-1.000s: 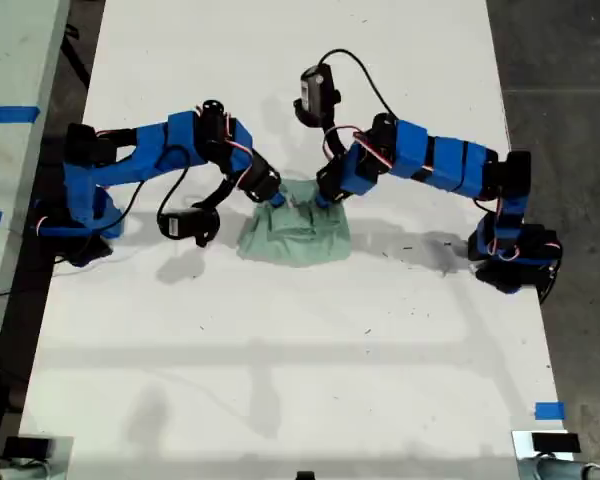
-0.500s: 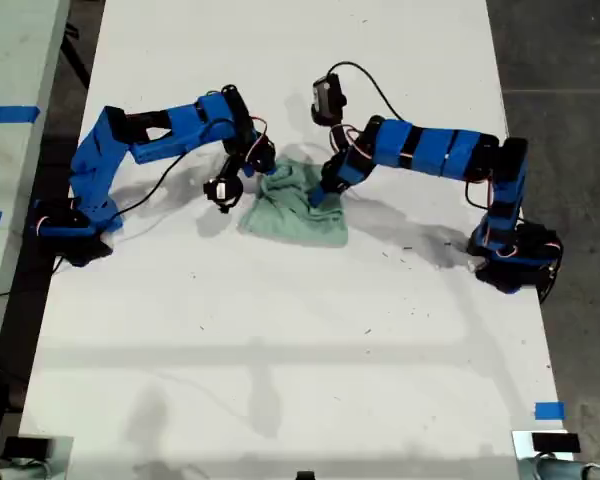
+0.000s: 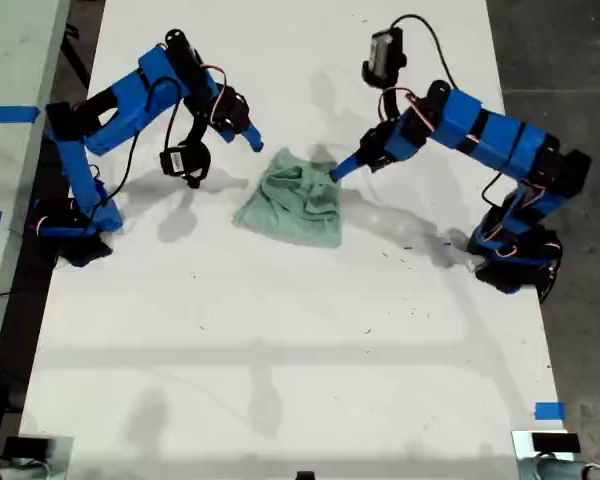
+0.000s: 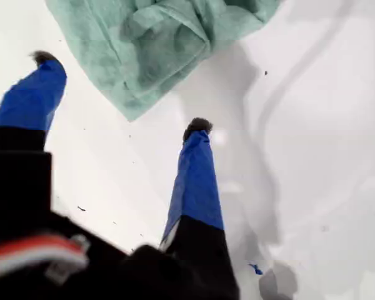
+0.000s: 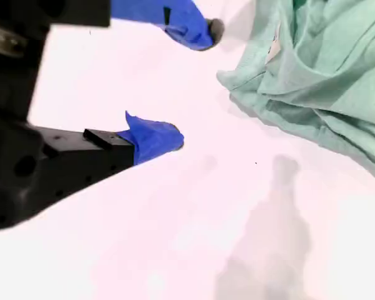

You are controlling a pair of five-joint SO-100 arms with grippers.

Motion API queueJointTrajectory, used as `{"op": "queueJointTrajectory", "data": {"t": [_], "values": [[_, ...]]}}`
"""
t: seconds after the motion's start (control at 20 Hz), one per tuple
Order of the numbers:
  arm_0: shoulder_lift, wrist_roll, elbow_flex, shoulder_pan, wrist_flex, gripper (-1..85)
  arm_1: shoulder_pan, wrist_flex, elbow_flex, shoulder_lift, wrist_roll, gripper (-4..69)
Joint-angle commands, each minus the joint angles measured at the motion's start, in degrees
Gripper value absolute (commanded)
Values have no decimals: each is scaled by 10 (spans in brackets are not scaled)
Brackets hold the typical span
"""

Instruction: Fold tshirt

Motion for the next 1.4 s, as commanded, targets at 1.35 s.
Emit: {"op": "queueJointTrajectory", "data": {"t": [1.35], "values": [[1162,-346,1220,125,-141,62,-262,-152,845,906,192,117]]}}
